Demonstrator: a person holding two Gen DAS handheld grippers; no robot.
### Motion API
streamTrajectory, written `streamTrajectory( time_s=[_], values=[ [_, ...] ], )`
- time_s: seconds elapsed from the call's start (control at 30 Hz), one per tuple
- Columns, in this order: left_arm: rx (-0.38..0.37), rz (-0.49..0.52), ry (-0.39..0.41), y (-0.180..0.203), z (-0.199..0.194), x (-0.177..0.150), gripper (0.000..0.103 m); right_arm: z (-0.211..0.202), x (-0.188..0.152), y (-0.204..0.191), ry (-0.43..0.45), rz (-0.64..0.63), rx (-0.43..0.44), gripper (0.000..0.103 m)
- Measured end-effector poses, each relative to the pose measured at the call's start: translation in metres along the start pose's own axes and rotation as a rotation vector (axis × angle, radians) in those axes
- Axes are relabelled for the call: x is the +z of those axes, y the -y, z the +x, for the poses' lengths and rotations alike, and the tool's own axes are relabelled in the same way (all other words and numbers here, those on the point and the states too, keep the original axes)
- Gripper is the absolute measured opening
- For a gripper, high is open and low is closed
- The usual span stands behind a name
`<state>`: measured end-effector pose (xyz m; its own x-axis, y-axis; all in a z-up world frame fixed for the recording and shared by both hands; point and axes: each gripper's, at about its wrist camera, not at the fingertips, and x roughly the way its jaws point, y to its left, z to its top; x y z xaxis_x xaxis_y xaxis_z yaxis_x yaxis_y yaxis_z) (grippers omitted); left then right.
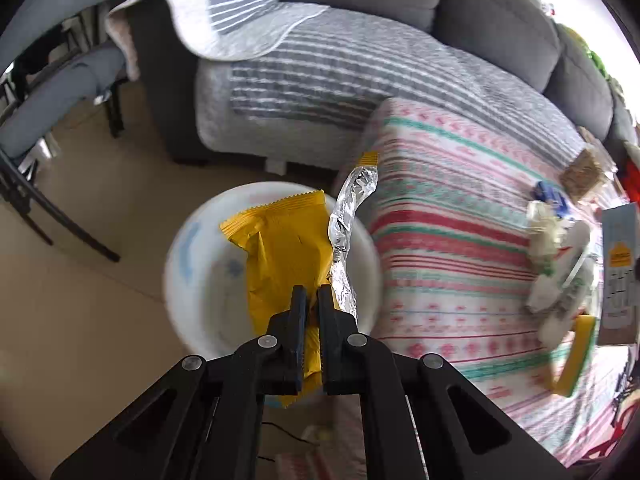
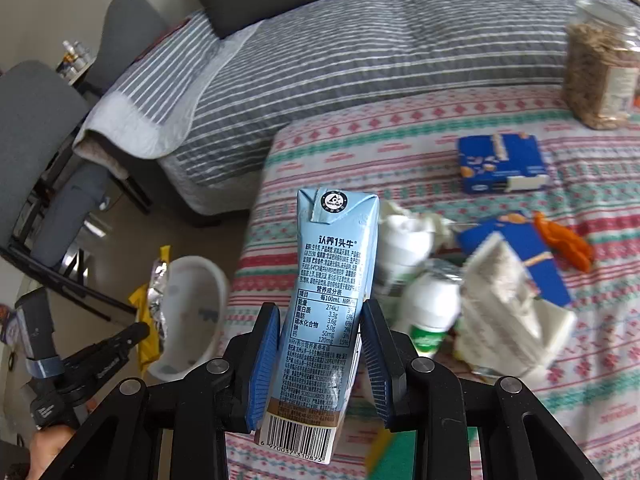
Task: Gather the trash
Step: 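Carry the yellow wrapper to the white wastebasket and release it with the left tool, then drop the blue milk carton into the wastebasket with the right tool, then grasp the green sponge with the right tool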
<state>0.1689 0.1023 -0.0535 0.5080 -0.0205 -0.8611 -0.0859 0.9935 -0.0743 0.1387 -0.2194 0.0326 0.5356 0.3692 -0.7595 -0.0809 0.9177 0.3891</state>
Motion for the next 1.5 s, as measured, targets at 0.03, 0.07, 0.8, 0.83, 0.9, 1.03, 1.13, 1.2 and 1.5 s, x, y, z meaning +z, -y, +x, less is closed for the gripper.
streamTrajectory(
  time_s=[0.03,0.07,0.8,0.83,0.9,1.03,1.13,1.2,1.5],
  values=[
    [0.011,-0.003,0.0,-0.006,0.002,0.0,0.006,0.005,0.0,-0.007,-0.002,-0.012,0.006,0.037],
    [0.017,-0.004,0.001,-0.009,0.003,0.0,0.006,0.009,0.0,-0.011,-0.003,-0.02,0.01,0.037],
    [0.229,0.035,-0.024,-0.067,-0.022,-0.04,0.085,0.139,-0.011,-0.121,-0.06,-0.128,0.18,0.037],
    [0.232,0.029,-0.026,-0.071,-0.023,-0.042,0.085,0.144,-0.012,-0.124,-0.062,-0.13,0.187,0.037],
    [0.236,0.022,-0.028,-0.078,-0.026,-0.045,0.085,0.152,-0.014,-0.129,-0.064,-0.127,0.203,0.037],
    [0.235,0.015,-0.028,-0.085,-0.03,-0.047,0.085,0.167,-0.015,-0.138,-0.069,-0.124,0.239,0.04],
    [0.229,0.01,-0.028,-0.088,-0.03,-0.046,0.085,0.171,-0.016,-0.139,-0.07,-0.112,0.246,0.056],
    [0.228,0.009,-0.03,-0.089,-0.03,-0.046,0.085,0.166,-0.016,-0.138,-0.061,-0.112,0.23,0.065],
    [0.188,-0.012,-0.042,-0.083,-0.035,-0.044,0.085,0.12,-0.014,-0.126,-0.015,-0.187,0.089,0.073]
  ],
)
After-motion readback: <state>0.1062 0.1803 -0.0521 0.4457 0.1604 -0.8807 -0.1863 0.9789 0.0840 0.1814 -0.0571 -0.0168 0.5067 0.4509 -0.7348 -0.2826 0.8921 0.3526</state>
